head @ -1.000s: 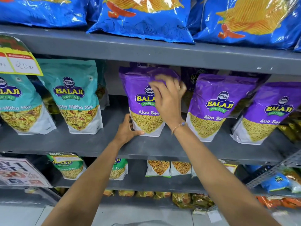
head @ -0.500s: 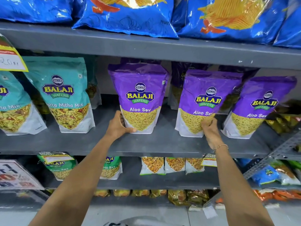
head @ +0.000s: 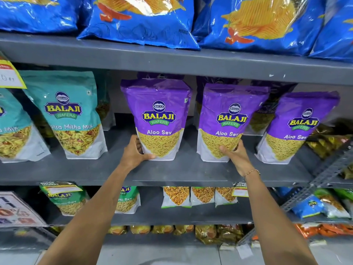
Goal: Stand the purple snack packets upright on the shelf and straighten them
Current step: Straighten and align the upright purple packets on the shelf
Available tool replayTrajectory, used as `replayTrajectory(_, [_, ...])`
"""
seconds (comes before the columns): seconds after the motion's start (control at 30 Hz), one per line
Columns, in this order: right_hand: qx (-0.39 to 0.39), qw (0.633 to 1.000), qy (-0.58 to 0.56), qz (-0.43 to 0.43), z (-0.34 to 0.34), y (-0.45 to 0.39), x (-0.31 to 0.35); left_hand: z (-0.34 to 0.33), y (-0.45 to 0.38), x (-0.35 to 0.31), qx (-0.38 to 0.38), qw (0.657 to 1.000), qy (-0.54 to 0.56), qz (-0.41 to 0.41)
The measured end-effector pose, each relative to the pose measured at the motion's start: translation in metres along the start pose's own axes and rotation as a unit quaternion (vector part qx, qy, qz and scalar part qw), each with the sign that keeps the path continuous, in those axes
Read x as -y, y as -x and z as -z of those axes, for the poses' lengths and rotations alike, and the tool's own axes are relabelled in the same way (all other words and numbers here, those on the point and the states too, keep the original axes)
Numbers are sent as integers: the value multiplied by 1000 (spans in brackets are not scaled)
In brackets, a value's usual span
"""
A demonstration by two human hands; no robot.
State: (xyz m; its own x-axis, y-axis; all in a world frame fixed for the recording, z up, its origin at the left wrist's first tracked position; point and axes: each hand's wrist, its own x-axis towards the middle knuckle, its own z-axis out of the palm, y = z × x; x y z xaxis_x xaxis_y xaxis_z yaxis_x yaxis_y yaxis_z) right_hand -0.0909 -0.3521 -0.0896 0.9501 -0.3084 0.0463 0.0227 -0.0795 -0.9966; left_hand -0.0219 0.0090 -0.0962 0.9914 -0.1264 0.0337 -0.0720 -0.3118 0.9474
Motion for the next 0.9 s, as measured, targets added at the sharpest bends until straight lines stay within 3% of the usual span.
replayTrajectory(0.1, [5, 1000, 13, -2, 1, 1, 1, -9, 12, -4, -15, 1000, 17, -4])
replayTrajectory(0.17, [4, 1000, 26, -8, 2, 2, 1, -21, 31, -8, -120, 992, 29, -23])
replayTrajectory(0.23, [-53, 998, 32, 7, 2, 5, 1, -43, 54, -9, -216, 973, 10, -76])
replayTrajectory(0.3, [-186, 981, 13, 46, 13, 10, 0, -76, 73, -19, -164, 980, -23, -113])
replayTrajectory(0.4, [-375, 921, -38, 100, 56, 17, 1, -132, 78, -51, 63, 981, -59, -172])
replayTrajectory(0.43, [-413, 904, -22, 113, 74, 20, 4, -149, 76, -61, 90, 974, -65, -200])
replayTrajectory(0.5, [-446, 882, 6, 154, 111, 22, 15, -175, 66, -82, 38, 981, -5, -191])
replayTrajectory(0.57, [-412, 896, 27, 164, 150, 14, 18, -190, 52, -103, -33, 991, 27, -129])
replayTrajectory(0.63, [-320, 939, 36, 116, 187, -1, 15, -196, 35, -114, -56, 994, 40, -86])
replayTrajectory(0.7, [-202, 974, 80, 64, 202, -18, 3, -183, 15, -106, -37, 996, 59, -61])
replayTrajectory(0.77, [-110, 984, 131, 57, 216, -24, 0, -182, 4, -89, 10, 998, 37, -41])
replayTrajectory(0.83, [-70, 990, 114, 37, 222, -30, 0, -183, -8, -61, 46, 999, -3, -8])
replayTrajectory(0.9, [-59, 993, 101, 13, 226, -34, -5, -187, -3, -61, 34, 999, -9, -3])
